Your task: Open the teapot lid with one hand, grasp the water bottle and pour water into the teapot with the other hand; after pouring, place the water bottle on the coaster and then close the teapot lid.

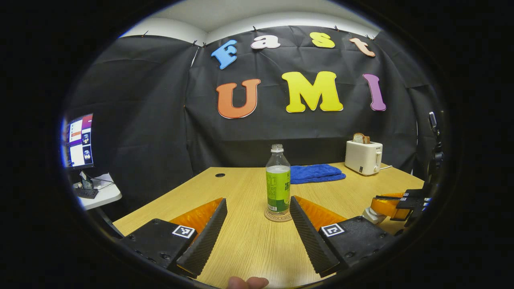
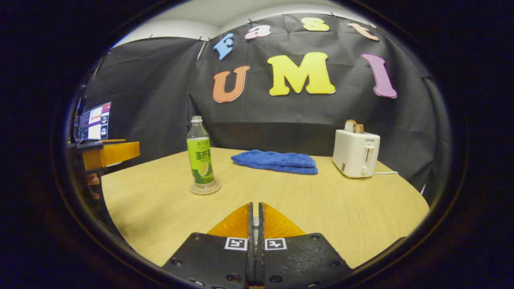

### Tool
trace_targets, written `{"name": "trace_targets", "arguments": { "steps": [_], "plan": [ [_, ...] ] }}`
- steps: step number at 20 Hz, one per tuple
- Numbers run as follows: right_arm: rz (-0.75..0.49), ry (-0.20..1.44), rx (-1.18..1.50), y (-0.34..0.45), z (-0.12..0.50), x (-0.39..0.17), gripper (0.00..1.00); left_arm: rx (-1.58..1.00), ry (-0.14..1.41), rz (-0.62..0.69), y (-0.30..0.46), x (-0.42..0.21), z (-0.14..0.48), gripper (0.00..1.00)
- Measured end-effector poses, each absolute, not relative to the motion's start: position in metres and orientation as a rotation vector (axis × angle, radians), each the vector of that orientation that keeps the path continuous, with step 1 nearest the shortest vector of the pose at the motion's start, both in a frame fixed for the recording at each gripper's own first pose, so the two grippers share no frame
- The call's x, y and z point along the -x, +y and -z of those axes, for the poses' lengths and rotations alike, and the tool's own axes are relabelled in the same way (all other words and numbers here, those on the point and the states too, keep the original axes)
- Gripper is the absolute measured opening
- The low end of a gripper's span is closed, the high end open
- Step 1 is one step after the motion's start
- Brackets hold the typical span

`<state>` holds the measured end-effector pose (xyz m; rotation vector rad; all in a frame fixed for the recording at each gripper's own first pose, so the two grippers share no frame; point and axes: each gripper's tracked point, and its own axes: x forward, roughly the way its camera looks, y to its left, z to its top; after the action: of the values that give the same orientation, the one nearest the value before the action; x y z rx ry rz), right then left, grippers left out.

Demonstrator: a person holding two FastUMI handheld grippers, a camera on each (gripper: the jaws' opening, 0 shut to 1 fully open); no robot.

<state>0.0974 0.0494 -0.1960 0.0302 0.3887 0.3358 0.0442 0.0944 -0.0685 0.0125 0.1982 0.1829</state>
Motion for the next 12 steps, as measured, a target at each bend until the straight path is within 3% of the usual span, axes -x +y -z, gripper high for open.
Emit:
{"name": "trace_targets", "arguments": {
  "steps": [1,3,5,6,8,9,11,12],
  "plan": [
    [-0.333,0.391,-0.030,0.049,0.194,-0.096,0.01,-0.009,0.197,-0.181,0.092,-0.044,0.068,0.98],
    [-0.317,0.392,-0.025,0.048,0.194,-0.097,0.11,-0.003,0.190,-0.177,0.085,-0.039,0.067,0.98],
    [-0.309,0.380,-0.033,0.046,0.189,-0.094,0.12,0.013,0.185,-0.172,0.079,-0.038,0.064,0.98],
    [-0.307,0.367,-0.038,0.047,0.183,-0.096,0.18,0.025,0.182,-0.164,0.074,-0.038,0.062,0.98],
    [-0.290,0.333,-0.072,0.041,0.166,-0.095,0.41,0.051,0.178,-0.140,0.062,-0.039,0.059,0.98],
    [-0.277,0.315,-0.084,0.038,0.156,-0.095,0.60,0.058,0.175,-0.121,0.053,-0.039,0.056,0.98],
    [-0.247,0.274,-0.081,0.027,0.135,-0.092,0.80,0.038,0.152,-0.104,0.043,-0.038,0.045,0.98],
    [-0.229,0.255,-0.072,0.022,0.126,-0.089,0.84,0.026,0.142,-0.098,0.040,-0.036,0.042,0.98]
  ]
}}
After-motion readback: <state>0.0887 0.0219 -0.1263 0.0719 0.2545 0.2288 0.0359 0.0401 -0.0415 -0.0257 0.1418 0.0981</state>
